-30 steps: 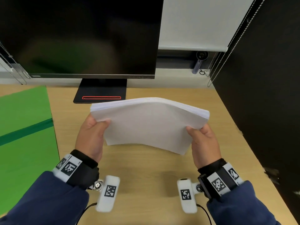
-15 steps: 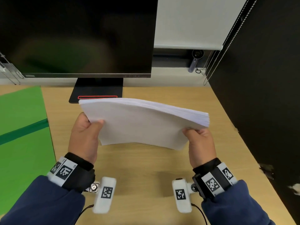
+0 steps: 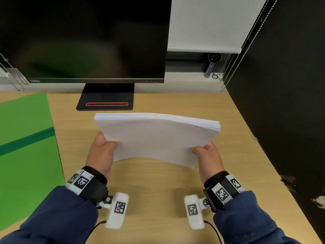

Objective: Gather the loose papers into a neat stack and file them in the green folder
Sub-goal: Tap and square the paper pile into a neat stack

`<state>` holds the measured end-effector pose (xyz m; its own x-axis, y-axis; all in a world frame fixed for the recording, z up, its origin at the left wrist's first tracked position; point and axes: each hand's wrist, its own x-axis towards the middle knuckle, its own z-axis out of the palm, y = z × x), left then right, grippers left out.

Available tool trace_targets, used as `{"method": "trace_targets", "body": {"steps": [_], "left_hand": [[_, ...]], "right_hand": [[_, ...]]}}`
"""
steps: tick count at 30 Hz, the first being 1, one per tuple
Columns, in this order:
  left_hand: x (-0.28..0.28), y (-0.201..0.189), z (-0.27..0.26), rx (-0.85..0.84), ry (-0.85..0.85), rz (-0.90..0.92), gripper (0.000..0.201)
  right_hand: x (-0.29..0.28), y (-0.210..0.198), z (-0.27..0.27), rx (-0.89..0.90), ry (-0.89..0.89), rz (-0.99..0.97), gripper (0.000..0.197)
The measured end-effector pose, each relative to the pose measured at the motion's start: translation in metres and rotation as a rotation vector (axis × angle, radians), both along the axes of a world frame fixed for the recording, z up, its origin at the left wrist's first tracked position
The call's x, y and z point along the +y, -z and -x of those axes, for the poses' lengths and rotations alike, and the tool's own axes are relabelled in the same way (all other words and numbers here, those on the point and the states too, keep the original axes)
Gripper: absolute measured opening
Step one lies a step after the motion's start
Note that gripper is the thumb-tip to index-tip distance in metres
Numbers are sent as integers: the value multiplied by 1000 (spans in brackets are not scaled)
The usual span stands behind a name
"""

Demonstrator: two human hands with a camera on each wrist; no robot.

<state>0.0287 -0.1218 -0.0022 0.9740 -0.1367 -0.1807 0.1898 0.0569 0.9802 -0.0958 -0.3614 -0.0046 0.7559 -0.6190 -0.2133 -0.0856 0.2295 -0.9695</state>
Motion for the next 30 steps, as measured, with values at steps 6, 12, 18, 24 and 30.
{"method": "trace_targets", "body": {"steps": [6, 12, 18, 24, 30], "left_hand": [[14, 38, -13, 100, 110, -299, 32], [14, 35, -10, 22, 119, -690, 22], [8, -35, -1, -135, 25, 16, 40], [8, -53, -3, -152, 13, 81, 30], [1, -49, 4, -155, 8, 50, 30]], "right_hand": [[-6, 13, 3, 136, -63, 88, 46], [-7, 13, 12, 283, -166, 305, 38], [-5, -38, 9, -112, -45, 154, 40], [1, -57, 7, -164, -47, 153, 28], [4, -50, 7, -175, -21, 143, 28]]}}
